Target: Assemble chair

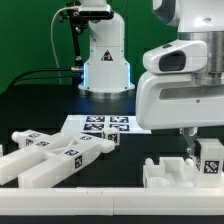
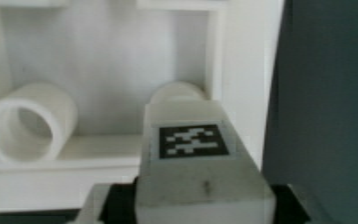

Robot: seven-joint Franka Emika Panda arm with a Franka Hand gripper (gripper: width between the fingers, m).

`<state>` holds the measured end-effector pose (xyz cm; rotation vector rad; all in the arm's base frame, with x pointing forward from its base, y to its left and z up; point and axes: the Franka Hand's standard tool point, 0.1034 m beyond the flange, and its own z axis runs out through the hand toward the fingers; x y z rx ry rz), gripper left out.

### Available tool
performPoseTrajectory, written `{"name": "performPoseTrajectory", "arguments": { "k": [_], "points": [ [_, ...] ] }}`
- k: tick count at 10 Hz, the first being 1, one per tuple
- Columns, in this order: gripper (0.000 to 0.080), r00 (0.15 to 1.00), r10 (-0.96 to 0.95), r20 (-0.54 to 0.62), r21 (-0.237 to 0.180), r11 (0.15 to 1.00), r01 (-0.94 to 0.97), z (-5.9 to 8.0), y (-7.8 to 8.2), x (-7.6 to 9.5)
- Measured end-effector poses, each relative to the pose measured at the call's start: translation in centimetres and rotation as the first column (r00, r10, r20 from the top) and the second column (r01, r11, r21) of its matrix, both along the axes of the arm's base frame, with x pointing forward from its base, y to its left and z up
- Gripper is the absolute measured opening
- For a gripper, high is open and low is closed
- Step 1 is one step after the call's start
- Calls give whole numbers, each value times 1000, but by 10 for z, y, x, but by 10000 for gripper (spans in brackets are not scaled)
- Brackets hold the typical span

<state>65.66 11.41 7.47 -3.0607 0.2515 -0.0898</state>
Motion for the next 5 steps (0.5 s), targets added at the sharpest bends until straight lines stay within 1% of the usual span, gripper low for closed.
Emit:
{"name": "performPoseTrajectory", "arguments": {
  "k": [1, 2, 3, 4, 5],
  "points": [
    [285, 983, -182, -8, 13, 983, 182, 0, -1, 1],
    [285, 936, -353, -9, 23, 935, 353, -1, -1, -1],
    [285, 814, -580, -34, 25, 814, 580, -2, 1, -3],
    [285, 685, -725, -75, 29, 685, 728, -1, 0, -3],
    [285, 599, -795, -100, 25, 600, 800, 0, 1, -2]
  ]
}}
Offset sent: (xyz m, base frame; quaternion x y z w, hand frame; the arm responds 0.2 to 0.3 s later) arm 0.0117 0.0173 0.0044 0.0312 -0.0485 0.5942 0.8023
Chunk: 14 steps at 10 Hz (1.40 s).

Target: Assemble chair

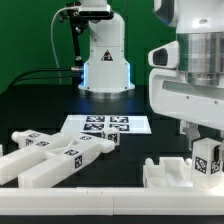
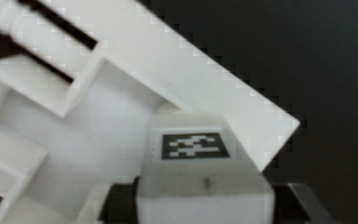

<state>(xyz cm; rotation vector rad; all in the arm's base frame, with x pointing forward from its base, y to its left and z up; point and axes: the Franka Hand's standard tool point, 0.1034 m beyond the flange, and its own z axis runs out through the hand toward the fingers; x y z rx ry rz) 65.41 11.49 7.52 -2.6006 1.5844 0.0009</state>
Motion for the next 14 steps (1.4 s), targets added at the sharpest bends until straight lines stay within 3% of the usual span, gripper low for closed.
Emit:
{"name": "performPoseTrajectory", "arguments": {
  "k": [2, 4, 5, 6, 7, 8, 10, 11, 12, 13, 14],
  "points": [
    [285, 989, -144, -29, 8, 990, 144, 3, 2, 0],
    [285, 990, -135, -29, 7, 991, 135, 3, 2, 0],
    [360, 997, -76, -24, 5, 997, 76, 2, 2, 0],
    [499, 991, 133, -6, -2, 991, -133, 2, -1, 1],
    [499, 968, 252, 3, -8, 968, -252, 1, -6, 1],
    [616, 964, 266, 5, -9, 964, -266, 1, -5, 1],
    [639, 901, 434, 17, -21, 901, -434, 1, -5, 1],
    [648, 844, 536, 28, -40, 844, -534, 1, -5, 2],
    [648, 684, 728, 49, -93, 685, -723, -1, -3, 2],
    [649, 566, 822, 54, -117, 568, -814, -3, -2, 2],
    [649, 507, 860, 52, -130, 509, -851, -5, -2, 1]
  ]
}}
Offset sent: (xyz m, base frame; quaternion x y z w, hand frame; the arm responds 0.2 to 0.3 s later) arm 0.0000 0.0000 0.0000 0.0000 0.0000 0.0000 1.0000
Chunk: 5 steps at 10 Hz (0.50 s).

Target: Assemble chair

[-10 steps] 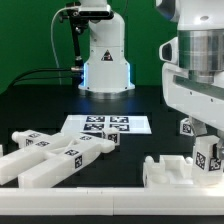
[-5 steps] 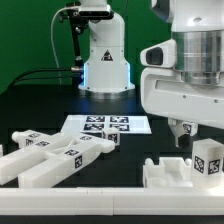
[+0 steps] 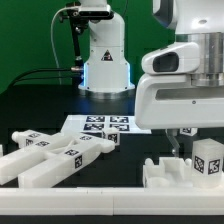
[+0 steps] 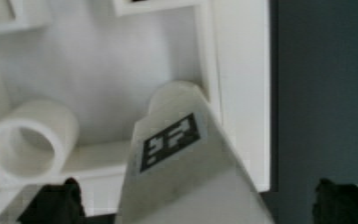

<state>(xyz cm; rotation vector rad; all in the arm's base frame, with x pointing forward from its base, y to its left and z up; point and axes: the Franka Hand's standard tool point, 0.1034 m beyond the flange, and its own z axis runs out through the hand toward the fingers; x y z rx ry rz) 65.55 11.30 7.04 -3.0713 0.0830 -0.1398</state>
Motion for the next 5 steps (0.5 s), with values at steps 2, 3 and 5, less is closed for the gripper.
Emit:
{"name": "performPoseTrajectory", "arguments": {
  "k": [2, 3, 5],
  "points": [
    [530, 999, -44, -4, 6, 999, 44, 0, 0, 0],
    [530, 999, -52, -4, 7, 999, 52, -1, 0, 0],
    [284, 981, -191, -15, 19, 981, 192, -1, -1, 0]
  ]
}}
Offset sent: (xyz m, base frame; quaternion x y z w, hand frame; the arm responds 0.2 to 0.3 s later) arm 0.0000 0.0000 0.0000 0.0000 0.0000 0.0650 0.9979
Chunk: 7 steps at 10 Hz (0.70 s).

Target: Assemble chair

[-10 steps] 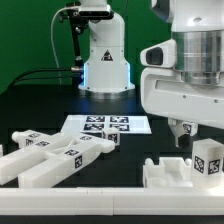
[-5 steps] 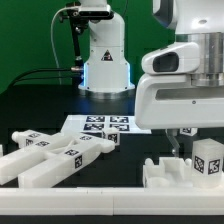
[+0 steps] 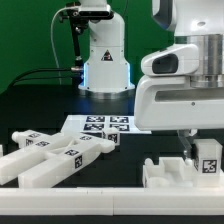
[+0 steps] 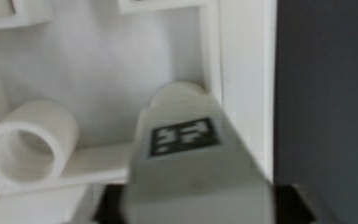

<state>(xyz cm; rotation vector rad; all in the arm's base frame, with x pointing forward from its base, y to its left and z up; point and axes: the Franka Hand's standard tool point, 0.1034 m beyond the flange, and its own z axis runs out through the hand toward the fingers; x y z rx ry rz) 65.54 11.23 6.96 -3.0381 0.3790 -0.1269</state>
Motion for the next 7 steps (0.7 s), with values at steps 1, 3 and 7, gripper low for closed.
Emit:
{"name": "performPoseTrajectory", "arguments": {
  "k": [1, 3, 7],
  "points": [
    [284, 998, -60, -6, 6, 998, 60, 0, -1, 1],
    [284, 956, -291, -25, 16, 956, 291, 0, -2, 2],
    [284, 531, -840, -111, 29, 532, 846, 0, 0, -1]
  ]
}}
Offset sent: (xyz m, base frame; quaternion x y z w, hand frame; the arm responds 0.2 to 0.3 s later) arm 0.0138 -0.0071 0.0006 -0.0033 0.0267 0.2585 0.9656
